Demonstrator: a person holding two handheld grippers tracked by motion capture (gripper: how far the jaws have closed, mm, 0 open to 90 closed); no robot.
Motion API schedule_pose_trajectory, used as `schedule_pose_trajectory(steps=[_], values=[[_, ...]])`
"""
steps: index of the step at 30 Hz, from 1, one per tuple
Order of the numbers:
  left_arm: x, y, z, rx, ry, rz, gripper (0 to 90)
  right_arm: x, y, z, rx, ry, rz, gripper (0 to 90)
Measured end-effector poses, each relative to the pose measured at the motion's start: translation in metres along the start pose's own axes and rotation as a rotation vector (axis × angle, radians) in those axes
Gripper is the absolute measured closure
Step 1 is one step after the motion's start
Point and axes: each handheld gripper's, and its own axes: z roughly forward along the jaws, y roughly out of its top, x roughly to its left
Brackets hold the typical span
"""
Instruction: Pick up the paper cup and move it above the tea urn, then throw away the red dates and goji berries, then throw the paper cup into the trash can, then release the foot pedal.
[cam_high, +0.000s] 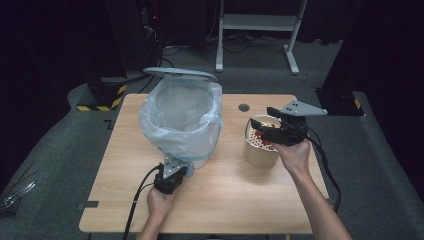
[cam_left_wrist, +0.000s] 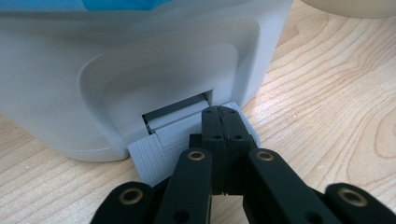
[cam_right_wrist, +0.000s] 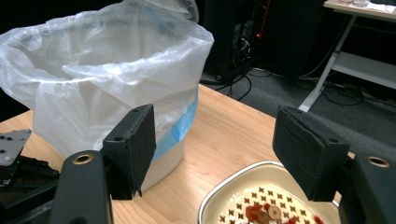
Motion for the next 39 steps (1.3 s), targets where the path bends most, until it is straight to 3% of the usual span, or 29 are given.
schedule_pose_trajectory(steps=[39], values=[[0.0,0.0,0.0,-0.001,-0.002,-0.004,90.0,-0.023,-0.076,-0.027,0.026,-0.083,0.105,32.0]])
